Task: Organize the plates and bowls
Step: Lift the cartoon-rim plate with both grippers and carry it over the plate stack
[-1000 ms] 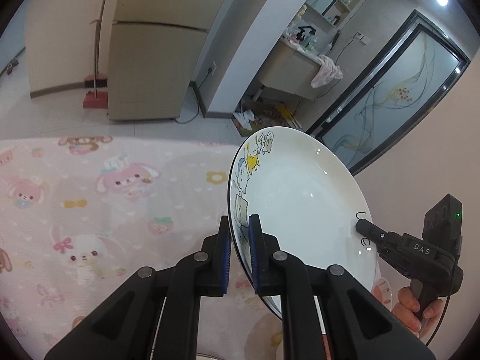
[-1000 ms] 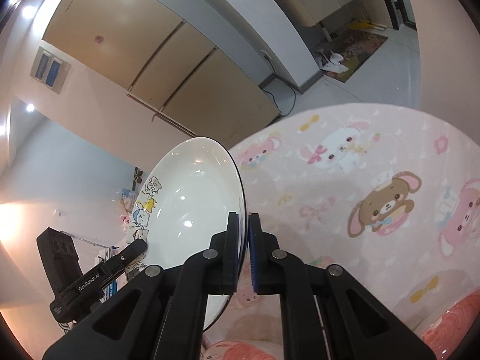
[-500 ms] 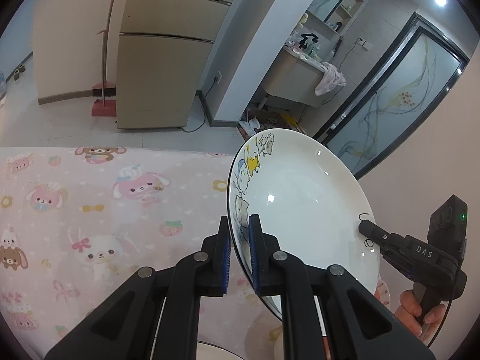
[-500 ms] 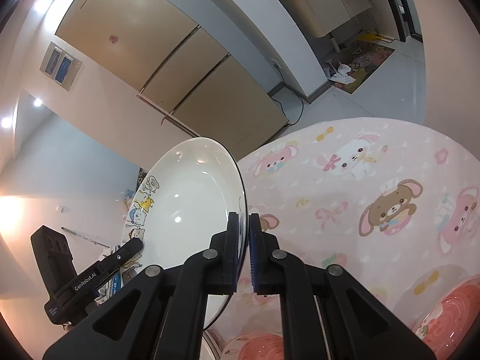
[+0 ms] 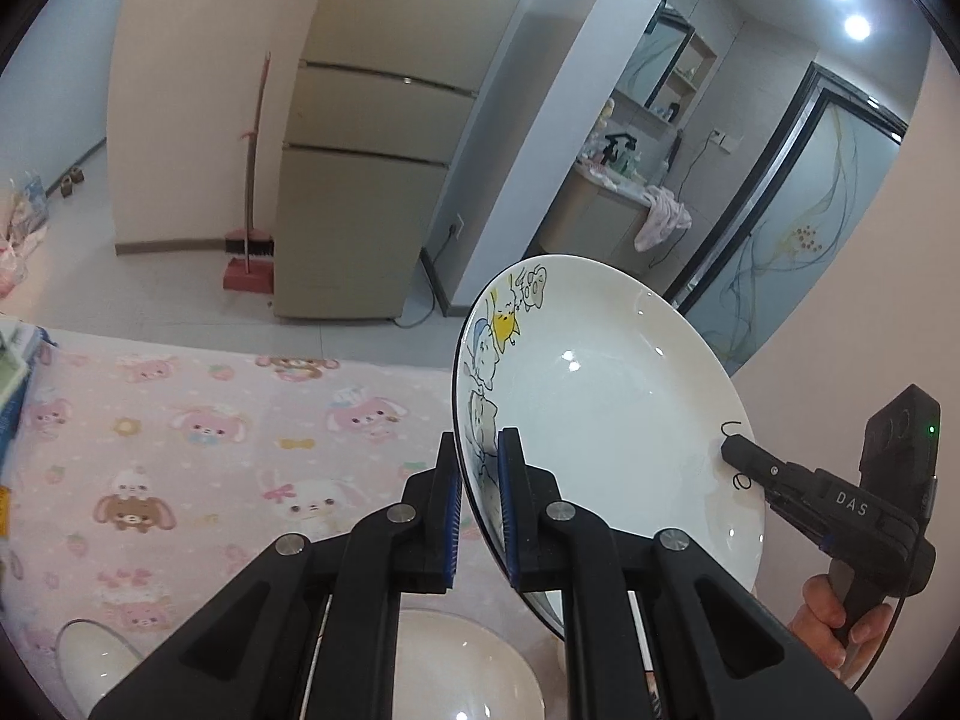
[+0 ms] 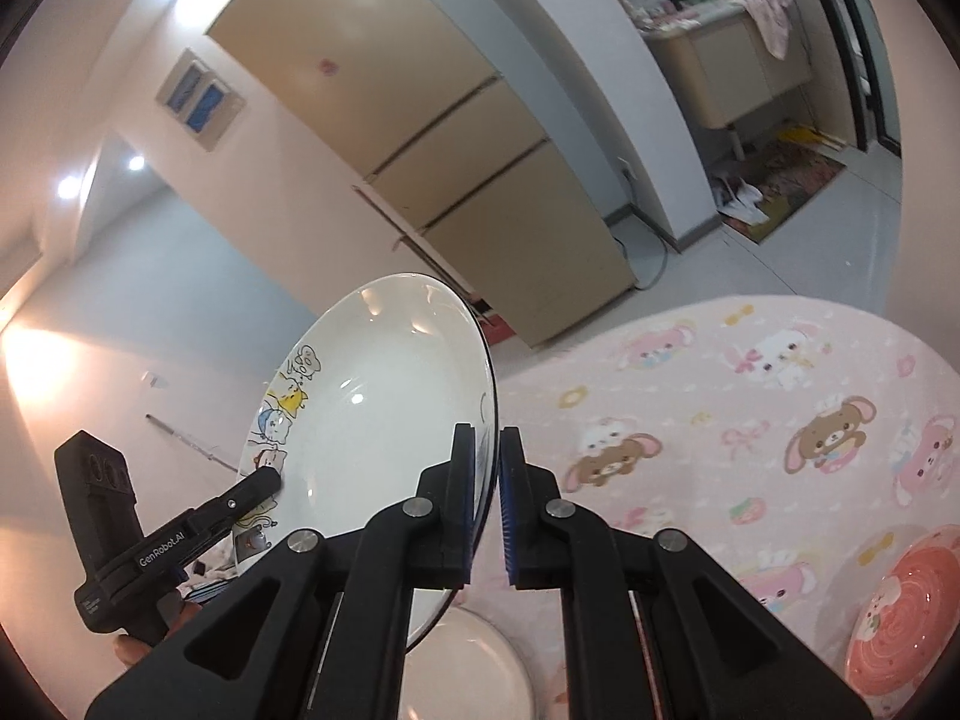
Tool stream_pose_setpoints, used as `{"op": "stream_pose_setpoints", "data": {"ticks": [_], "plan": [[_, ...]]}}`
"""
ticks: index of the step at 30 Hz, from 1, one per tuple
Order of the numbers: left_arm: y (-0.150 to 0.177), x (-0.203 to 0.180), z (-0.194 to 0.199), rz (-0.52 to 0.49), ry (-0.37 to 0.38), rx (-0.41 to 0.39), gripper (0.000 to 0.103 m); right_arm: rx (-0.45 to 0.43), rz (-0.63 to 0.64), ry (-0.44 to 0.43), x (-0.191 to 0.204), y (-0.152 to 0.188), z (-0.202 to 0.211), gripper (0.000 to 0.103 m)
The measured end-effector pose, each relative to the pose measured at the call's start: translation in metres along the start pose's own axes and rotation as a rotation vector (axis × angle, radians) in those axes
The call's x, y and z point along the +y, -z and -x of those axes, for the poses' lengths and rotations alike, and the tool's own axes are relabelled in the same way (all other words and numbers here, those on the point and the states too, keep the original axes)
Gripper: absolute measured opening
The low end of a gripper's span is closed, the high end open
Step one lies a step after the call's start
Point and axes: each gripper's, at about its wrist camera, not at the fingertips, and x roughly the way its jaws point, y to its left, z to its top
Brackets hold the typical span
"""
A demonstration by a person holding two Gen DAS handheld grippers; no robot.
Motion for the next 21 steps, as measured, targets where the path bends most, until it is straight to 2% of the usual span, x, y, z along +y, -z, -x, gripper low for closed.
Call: {"op": "stream_pose_setpoints", "data": {"ticks": [4, 8, 12, 16, 21], "plan": [[0.01, 0.007, 0.058, -0.026, -0.01, -0.075, 0.012, 0.007, 0.027, -0.066, 0.029, 0.015, 0.015, 0.007], [0.021, 0.017, 0.096, -0.02, -0.027, -0.105, 0.012, 0.006, 0.07, -0.08, 0.059, 0.033, 0.028, 0.007], [0.043, 0.037, 0.119, 0.026, -0.012, -0.099, 0.012, -0.016, 0.092, -0.104, 0.081, 0.048, 0.039, 0.007], [0.068, 0.052, 0.135, 0.04, -0.02, -0.095, 0.013, 0.022, 0.087, -0.145, 0.087, 0.067, 0.037, 0.007], [0.105, 0.065, 0.143, 0.06, -0.007, -0.1, 0.014, 0.038, 0.131, -0.125, 0.095, 0.093, 0.041, 0.007]]}}
